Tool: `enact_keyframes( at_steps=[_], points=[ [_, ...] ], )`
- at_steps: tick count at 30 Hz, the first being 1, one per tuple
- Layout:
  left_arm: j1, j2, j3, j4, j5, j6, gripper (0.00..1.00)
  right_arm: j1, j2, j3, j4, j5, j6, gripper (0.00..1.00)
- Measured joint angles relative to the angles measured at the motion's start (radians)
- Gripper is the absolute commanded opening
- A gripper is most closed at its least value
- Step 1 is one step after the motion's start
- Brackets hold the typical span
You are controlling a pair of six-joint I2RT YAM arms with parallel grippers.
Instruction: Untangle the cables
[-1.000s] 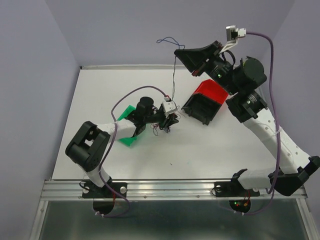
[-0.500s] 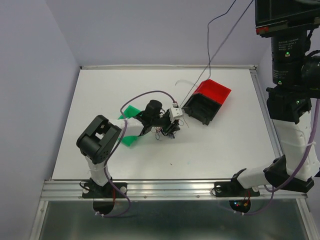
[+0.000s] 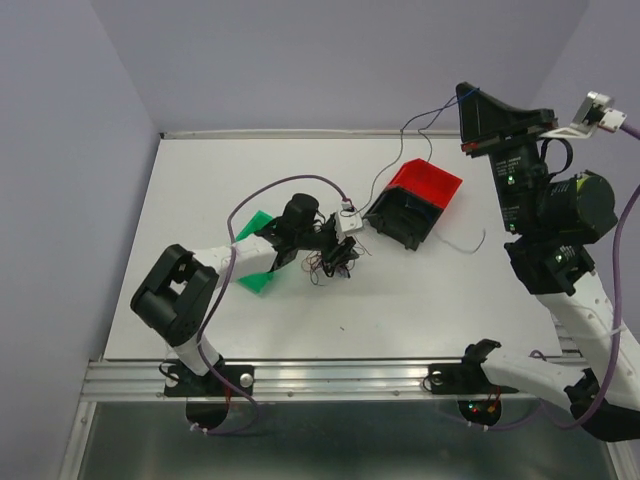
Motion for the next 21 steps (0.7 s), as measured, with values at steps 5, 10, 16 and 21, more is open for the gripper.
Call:
enact_keyframes(
  at_steps=[5, 10, 16, 21],
  points=[
    [0.006, -0.075, 0.001, -0.071, 0.071, 0.055, 0.44, 0.000, -0.156, -0.259, -0.054, 0.150, 0.000, 0.00],
    [0.012, -0.099, 0.003, -0.182, 0.129, 0.122, 0.44, 0.000, -0.322, -0.509, -0.145, 0.335, 0.005, 0.01],
    [0.019, -0.122, 0.003, -0.236, 0.163, 0.164, 0.38, 0.000, -0.534, -0.780, -0.227, 0.578, 0.001, 0.59],
    [0.024, -0.123, 0.005, -0.263, 0.177, 0.182, 0.38, -0.001, -0.537, -0.809, -0.249, 0.553, -0.013, 0.82]
  ],
)
